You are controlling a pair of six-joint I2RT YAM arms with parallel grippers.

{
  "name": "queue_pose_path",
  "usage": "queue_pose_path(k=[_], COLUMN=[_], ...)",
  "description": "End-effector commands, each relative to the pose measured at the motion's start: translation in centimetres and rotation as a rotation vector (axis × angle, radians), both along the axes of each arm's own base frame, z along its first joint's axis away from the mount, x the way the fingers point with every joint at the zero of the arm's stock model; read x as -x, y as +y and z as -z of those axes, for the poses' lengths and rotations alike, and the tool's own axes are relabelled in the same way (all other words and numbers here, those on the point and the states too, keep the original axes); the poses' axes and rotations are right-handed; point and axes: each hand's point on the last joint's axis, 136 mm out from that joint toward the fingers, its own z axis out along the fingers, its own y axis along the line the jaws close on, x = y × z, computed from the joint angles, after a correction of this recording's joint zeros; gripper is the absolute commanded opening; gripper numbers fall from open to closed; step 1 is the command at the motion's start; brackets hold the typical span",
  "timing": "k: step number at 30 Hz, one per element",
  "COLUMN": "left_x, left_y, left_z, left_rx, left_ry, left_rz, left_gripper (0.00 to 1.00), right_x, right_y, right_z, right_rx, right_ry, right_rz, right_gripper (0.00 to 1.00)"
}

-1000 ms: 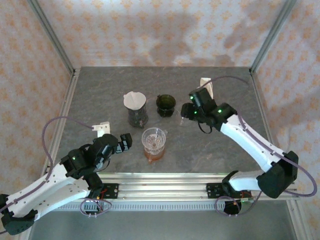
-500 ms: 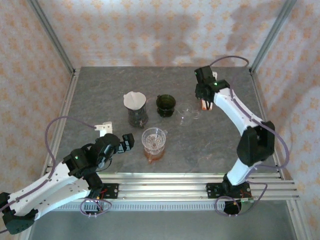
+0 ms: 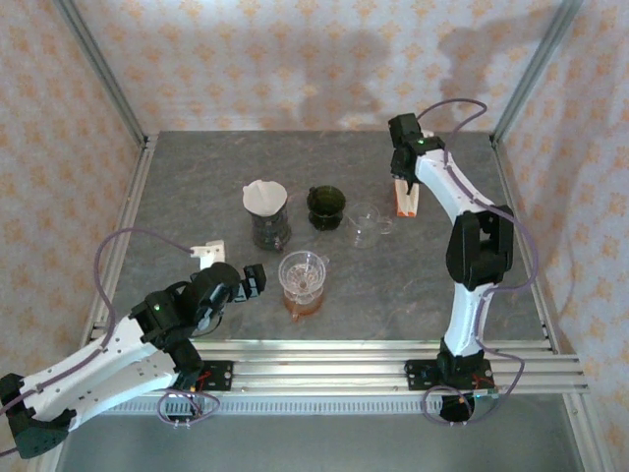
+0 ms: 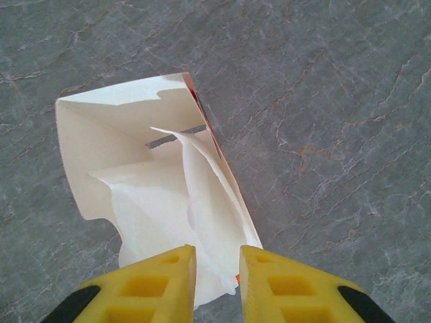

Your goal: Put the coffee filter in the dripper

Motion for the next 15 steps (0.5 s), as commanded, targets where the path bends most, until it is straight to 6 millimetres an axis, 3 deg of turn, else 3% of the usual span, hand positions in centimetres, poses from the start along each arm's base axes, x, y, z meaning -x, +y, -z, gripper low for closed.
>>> queue_pose_path(k=[1,15], left_x=[-0.39,-0.39], left_y=[0.14,0.09], left_z=[-0.13,0.12], left_rx=[-0.004,0.0], left_ry=[-0.012,-0.009], left_rz=[-0.01,-0.011], left_gripper=[1.0,1.0], right_x=[-1.15,-1.83], right_y=[0.14,-0.29], right_z=[-0.23,0.35], right_rx=[-0.036,-0.041], right_ry=[-0.033,-0.046], right_rz=[0.049,0.083], right_gripper=[0.24,0.24])
